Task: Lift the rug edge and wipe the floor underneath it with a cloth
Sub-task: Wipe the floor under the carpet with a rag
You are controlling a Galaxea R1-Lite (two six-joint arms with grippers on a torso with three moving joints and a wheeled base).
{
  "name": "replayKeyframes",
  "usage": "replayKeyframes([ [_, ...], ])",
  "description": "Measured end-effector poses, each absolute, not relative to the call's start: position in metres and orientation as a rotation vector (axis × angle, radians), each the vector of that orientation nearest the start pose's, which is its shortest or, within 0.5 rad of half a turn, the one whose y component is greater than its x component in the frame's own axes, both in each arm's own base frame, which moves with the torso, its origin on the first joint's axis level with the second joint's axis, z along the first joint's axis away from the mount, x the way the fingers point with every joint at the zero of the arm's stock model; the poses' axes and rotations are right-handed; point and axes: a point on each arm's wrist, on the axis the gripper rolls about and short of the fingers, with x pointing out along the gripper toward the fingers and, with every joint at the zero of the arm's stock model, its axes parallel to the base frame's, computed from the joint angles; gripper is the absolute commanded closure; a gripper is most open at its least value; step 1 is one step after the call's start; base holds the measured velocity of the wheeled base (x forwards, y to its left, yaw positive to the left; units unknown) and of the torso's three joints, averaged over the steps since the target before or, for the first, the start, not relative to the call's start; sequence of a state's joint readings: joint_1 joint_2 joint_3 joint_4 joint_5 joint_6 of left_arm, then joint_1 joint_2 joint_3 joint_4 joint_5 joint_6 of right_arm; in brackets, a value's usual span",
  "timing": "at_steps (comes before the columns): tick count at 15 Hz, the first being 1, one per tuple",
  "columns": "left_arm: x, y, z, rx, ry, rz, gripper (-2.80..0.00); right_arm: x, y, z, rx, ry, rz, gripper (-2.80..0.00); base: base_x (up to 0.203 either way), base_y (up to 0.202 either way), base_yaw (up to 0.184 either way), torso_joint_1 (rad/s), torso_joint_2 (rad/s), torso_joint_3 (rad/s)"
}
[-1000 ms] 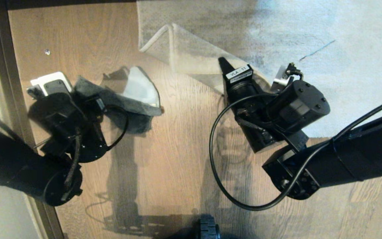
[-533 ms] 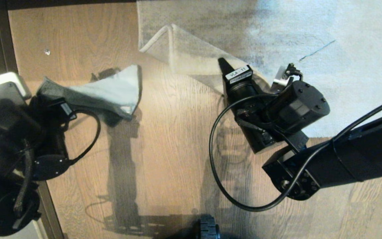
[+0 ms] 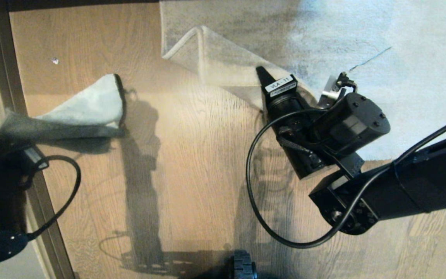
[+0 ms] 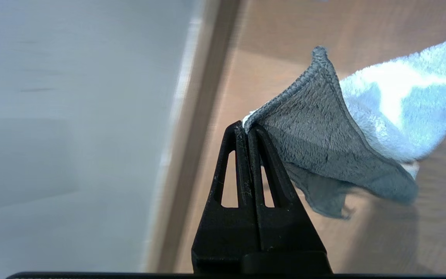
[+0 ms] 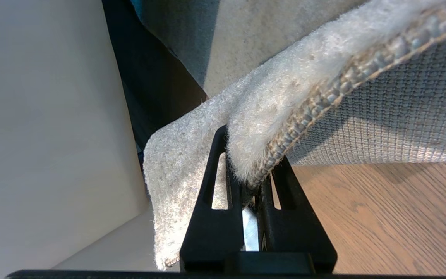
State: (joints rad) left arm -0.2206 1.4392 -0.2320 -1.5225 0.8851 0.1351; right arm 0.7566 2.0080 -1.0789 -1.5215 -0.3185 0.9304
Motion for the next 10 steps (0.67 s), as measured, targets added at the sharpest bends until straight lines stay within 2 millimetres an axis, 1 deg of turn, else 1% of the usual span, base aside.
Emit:
replayKeyframes([
  [4, 0.149, -0.009, 0.179, 0.009, -0.209, 0.671, 0.00, 0.276, 0.251, 0.236, 1.192, -0.289, 0.647, 0.00, 0.000, 0.000, 0.000, 0.000, 0.00, 0.000],
  [6, 0.132, -0.002, 0.173, 0.032, -0.198, 0.698, 0.00, 0.275, 0.250, 0.237, 1.191, -0.292, 0.647, 0.00, 0.000, 0.000, 0.000, 0.000, 0.00, 0.000],
  [10, 0.111, 0.005, 0.176, 0.062, -0.219, 0.730, 0.00, 0.273, 0.248, 0.238, 1.190, -0.289, 0.647, 0.00, 0.000, 0.000, 0.000, 0.000, 0.00, 0.000],
])
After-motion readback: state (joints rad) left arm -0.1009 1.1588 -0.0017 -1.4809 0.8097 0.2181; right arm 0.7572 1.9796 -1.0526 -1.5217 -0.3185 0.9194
